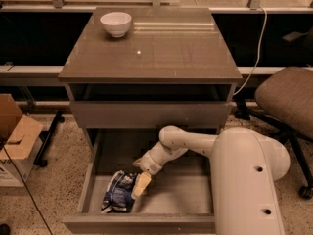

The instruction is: Pick blue chip bag from middle drawer and place on counter

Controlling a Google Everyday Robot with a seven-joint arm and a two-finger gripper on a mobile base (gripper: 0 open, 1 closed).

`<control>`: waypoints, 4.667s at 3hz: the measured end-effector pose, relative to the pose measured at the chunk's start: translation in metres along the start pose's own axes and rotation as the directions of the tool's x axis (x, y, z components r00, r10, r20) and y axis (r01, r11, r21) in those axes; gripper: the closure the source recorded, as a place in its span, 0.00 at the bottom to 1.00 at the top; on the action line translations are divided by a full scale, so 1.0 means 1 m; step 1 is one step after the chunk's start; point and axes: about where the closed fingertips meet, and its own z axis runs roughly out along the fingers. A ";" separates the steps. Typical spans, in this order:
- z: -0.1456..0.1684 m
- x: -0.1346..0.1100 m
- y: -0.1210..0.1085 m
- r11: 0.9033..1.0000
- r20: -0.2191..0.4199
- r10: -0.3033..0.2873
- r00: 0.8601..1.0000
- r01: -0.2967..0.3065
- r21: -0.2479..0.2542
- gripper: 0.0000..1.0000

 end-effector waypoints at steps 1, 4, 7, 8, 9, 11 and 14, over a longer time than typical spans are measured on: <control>0.008 -0.003 0.001 1.000 -0.005 -0.009 1.000 0.009 -0.021 0.16; 0.008 -0.012 0.006 0.999 0.003 -0.025 1.000 0.025 -0.028 0.86; -0.049 -0.055 0.035 0.976 0.172 -0.217 0.961 0.213 0.045 1.00; -0.085 -0.062 0.055 0.948 0.260 -0.318 0.912 0.299 0.110 1.00; -0.122 -0.065 0.076 0.919 0.290 -0.392 0.873 0.355 0.172 1.00; -0.207 -0.080 0.113 0.873 0.242 -0.475 0.846 0.420 0.247 1.00; -0.342 -0.152 0.166 0.754 -0.036 -0.592 0.806 0.569 0.328 1.00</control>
Offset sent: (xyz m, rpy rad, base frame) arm -0.0052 0.0139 -0.0045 0.0052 0.0211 0.0446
